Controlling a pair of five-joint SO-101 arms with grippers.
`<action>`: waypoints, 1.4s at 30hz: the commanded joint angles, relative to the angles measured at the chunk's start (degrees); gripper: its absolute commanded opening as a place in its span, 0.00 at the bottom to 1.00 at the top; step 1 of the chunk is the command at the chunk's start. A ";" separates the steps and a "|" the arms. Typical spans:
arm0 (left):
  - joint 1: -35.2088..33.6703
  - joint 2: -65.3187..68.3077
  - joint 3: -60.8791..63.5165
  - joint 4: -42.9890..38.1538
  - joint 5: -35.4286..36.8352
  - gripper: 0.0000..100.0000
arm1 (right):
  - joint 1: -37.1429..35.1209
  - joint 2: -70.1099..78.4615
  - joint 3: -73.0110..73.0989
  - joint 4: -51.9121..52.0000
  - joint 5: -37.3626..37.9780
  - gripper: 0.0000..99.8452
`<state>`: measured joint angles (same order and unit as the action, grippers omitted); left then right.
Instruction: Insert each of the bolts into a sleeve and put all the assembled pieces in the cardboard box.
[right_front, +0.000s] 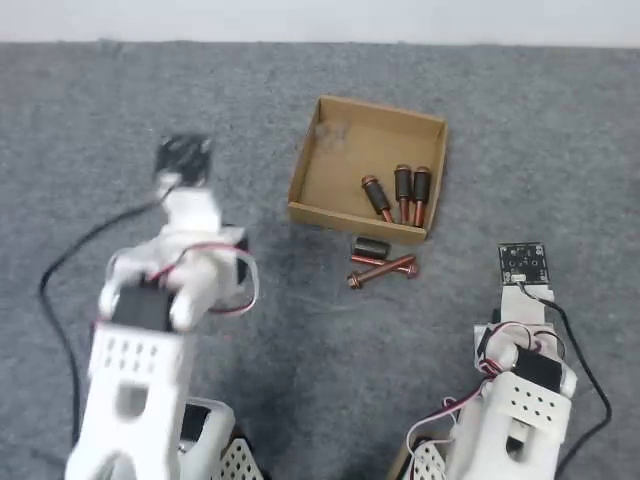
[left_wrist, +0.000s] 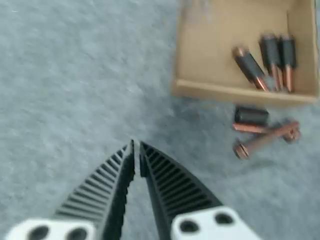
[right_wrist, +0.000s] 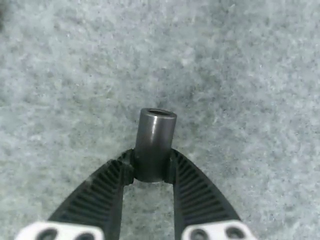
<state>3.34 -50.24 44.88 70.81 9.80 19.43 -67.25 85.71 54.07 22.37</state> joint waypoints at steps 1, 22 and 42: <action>6.86 10.64 -7.78 0.79 0.53 0.01 | -0.57 -2.15 -0.53 -1.19 1.14 0.01; 28.84 35.16 -8.13 -16.70 -23.74 0.13 | -0.84 -1.89 -0.44 -1.89 1.14 0.01; 28.57 61.98 -22.64 -17.93 -28.31 0.09 | -2.33 -1.71 -0.53 -1.98 1.14 0.01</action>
<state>32.00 11.21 26.59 51.56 -17.89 17.67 -67.25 85.71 53.10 22.37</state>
